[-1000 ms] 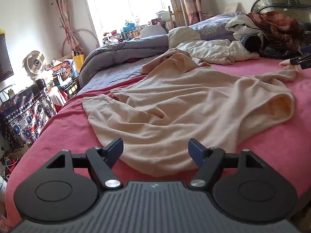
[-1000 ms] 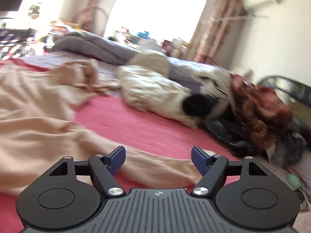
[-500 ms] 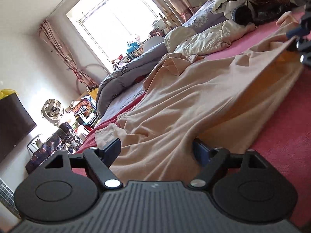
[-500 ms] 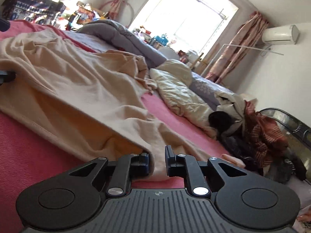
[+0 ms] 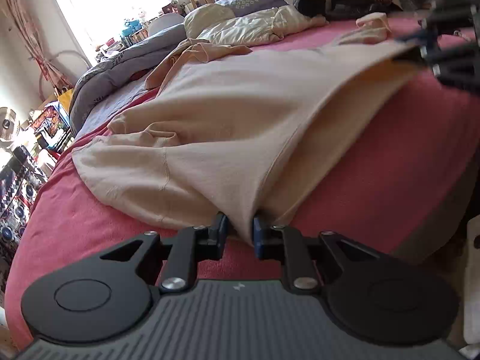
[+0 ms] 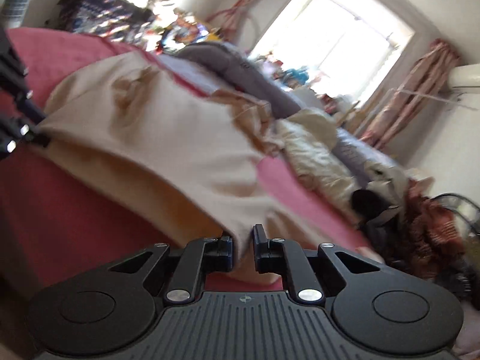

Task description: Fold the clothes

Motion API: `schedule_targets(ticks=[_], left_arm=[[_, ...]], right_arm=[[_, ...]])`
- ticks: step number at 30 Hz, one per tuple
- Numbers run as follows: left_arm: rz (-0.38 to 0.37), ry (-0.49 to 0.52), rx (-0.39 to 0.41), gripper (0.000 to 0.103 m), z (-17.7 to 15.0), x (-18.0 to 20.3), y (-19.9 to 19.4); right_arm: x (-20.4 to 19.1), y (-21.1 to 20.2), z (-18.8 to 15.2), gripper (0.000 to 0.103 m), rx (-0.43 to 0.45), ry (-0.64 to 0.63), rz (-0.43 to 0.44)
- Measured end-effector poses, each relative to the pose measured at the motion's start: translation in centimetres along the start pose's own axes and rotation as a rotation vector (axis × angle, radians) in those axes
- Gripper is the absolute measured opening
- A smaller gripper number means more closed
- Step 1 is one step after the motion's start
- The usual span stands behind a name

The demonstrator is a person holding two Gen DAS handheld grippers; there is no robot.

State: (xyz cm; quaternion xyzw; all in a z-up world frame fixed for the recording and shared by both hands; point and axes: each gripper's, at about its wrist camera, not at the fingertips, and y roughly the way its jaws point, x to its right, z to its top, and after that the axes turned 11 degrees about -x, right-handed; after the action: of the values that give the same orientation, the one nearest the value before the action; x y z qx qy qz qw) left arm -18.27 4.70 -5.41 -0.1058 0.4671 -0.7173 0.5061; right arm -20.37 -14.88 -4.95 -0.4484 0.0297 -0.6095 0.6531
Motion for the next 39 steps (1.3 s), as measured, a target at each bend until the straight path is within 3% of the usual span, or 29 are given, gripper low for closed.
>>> schedule_targets(ticks=[2,4,5,6,7,9,12,15,18,21,23,26,27,28,33,36,39], left_arm=[[-0.091,-0.126,0.042,0.031,-0.1,-2.3,-1.3],[-0.160,-0.283,0.131,0.058,-0.4,-5.6,-2.6],[-0.182,-0.360,0.182,0.065,-0.5,-7.3,-3.2],[-0.179,-0.439,0.236,0.083,-0.7,-9.2,-3.6],[-0.172,-0.502,0.260,0.092,-0.8,-11.0,-3.7],[-0.162,-0.632,0.284,0.092,-0.8,-14.8,-2.9],[-0.163,-0.824,0.267,0.092,-0.9,-20.0,0.6],[-0.223,-1.021,0.155,0.092,-0.8,-24.1,6.3],[-0.232,-1.073,0.077,0.094,0.0,-25.0,10.6],[-0.213,-1.026,0.091,0.100,2.0,-24.8,12.2],[-0.240,-1.013,0.121,0.085,2.8,-24.3,12.9],[-0.270,-1.074,0.117,0.008,2.7,-23.9,13.5],[-0.259,-1.099,0.112,0.000,2.5,-23.8,13.6],[-0.250,-1.124,0.110,0.000,2.2,-23.8,13.7],[-0.215,-1.164,0.249,0.000,0.3,-24.1,8.7],[-0.153,-1.170,0.338,0.000,-1.2,-24.4,4.4],[-0.084,-1.192,0.364,0.000,-3.2,-24.0,1.6]], right_arm=[[-0.2,0.3,-0.8,0.014,-0.042,-0.023,0.126],[0.5,0.3,-1.1,0.018,-0.046,0.030,0.218],[1.3,0.2,-1.1,0.028,-0.040,0.077,0.256],[2.1,0.2,-1.0,0.042,-0.033,0.127,0.294],[3.4,0.1,-0.8,0.048,-0.022,0.195,0.336],[5.8,0.2,-0.5,0.051,-0.004,0.327,0.393],[7.7,0.7,0.3,0.053,0.020,0.403,0.354],[8.4,1.7,1.2,0.053,0.029,0.441,0.288],[8.6,3.0,1.7,0.053,0.033,0.498,0.277],[8.2,3.9,2.0,0.057,0.029,0.520,0.279],[7.7,4.3,2.0,0.057,0.024,0.523,0.269],[6.9,4.8,1.9,0.057,0.017,0.523,0.261],[6.7,4.9,2.0,0.057,0.020,0.511,0.251],[6.4,5.0,2.0,0.057,0.023,0.499,0.242],[5.7,5.2,2.7,0.065,0.057,0.422,0.199],[5.6,5.8,3.1,0.070,0.072,0.408,0.195],[5.2,6.6,3.4,0.072,0.077,0.410,0.205]])
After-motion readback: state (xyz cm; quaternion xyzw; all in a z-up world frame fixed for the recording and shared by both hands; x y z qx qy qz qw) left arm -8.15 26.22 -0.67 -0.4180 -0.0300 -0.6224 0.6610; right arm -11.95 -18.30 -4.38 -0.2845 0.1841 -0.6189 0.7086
